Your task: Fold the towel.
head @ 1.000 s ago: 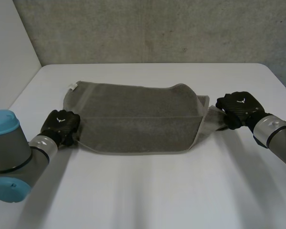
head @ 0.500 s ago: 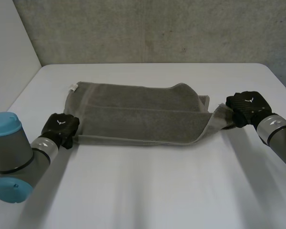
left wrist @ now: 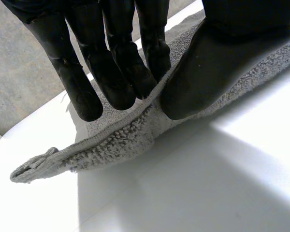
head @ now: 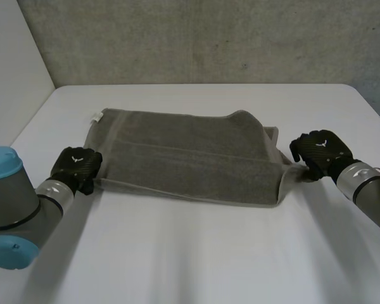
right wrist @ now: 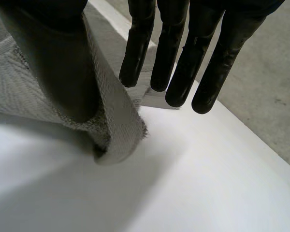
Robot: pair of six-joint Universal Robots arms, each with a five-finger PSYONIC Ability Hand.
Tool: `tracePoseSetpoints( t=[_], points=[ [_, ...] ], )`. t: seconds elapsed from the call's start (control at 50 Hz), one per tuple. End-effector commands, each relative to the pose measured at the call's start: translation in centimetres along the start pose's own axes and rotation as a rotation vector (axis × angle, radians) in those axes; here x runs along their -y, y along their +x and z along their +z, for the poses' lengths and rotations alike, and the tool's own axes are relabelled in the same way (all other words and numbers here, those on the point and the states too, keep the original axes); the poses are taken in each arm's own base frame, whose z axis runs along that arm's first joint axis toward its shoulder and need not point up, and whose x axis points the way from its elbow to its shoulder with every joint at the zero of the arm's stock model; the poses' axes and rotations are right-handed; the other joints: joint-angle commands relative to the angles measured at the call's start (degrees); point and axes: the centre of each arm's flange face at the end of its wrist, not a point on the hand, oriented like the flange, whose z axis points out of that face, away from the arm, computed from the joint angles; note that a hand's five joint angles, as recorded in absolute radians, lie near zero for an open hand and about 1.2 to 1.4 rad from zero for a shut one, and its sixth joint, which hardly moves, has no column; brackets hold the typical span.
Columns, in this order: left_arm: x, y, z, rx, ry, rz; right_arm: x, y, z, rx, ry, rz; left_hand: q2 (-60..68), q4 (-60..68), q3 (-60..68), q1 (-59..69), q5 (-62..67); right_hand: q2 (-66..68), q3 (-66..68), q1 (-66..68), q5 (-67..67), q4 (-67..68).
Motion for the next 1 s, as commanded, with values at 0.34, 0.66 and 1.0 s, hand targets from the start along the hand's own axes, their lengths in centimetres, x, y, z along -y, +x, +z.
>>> tracePoseSetpoints(
  t=[0.34,0.66,1.0],
  points=[
    [-0.3,0.2,-0.4,-0.009,-0.018,-0.003,-0.8,-3.4,-3.3,0.092,0.047,-0.246,2.4,2.2,4.0,8.0,6.7,-15.5,-14.5,-14.1,-13.0,-14.7],
    [-0.1,-0.1,-0.4,0.000,-0.013,-0.005,-1.4,-3.7,-3.0,0.027,0.121,-0.406,2.4,2.2,4.0,8.0,6.7,34.0,35.0,35.4,36.5,34.8],
    [9.8,-3.2,-5.3,0.087,0.202,0.042,10.3,4.0,-7.4,-0.218,0.338,-0.092,2.4,2.2,4.0,8.0,6.7,34.1,35.1,35.5,36.6,34.8]
  ],
)
